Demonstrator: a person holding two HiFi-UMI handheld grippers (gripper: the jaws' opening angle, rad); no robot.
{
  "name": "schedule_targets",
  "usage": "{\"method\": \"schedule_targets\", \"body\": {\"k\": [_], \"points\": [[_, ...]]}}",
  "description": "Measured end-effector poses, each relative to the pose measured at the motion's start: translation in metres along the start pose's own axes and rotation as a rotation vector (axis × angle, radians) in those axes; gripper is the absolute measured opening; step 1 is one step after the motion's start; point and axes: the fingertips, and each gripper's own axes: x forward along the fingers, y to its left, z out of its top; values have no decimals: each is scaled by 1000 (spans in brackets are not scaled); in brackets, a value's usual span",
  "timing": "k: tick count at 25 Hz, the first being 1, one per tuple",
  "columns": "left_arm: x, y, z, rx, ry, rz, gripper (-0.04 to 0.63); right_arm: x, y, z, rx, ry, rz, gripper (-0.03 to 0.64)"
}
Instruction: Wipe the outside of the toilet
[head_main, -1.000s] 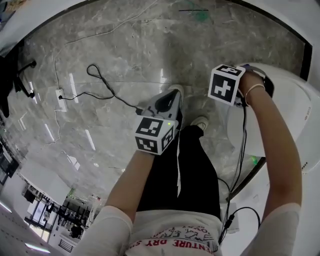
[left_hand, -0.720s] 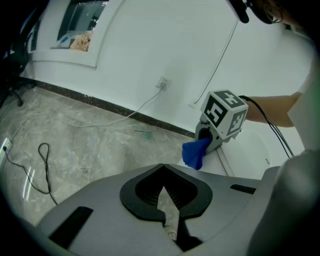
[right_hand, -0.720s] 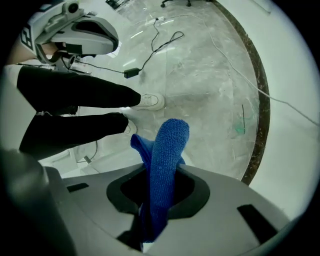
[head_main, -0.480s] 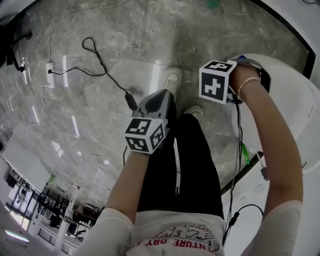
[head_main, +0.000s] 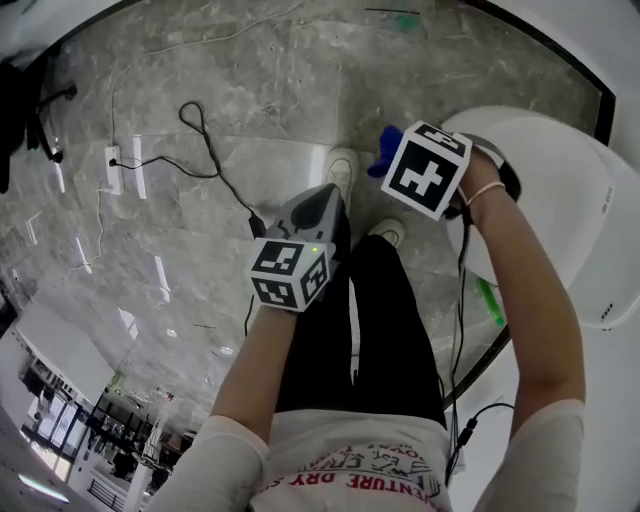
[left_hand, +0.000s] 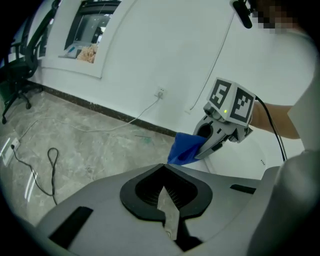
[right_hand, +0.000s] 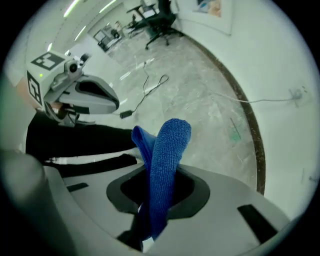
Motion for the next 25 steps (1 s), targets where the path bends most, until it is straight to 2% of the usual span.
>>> {"method": "schedule_targets", "body": {"k": [2, 5, 8, 12, 18, 21, 25], "points": [[-1, -17, 30, 39, -12, -16, 8, -35, -9, -1, 118, -121, -39, 76], [-3, -55, 79, 95, -34, -48, 8, -90, -19, -21, 286, -243, -86, 76], [-3, -103, 123, 153, -51, -93, 8, -142, -27, -51, 391, -346, -170, 75], [4, -175, 166, 278, -25, -224, 6, -200, -30, -102, 576, -464, -264, 75], [24, -288, 184, 467, 89, -444, 8, -244, -17, -201, 897, -563, -344, 76], [41, -332, 193, 578, 142, -547, 8, -253, -9, -247, 1107, -612, -388, 76], [65, -386, 198, 753, 177, -644, 8, -259, 15, -305, 1408, -744, -441, 75]]}}
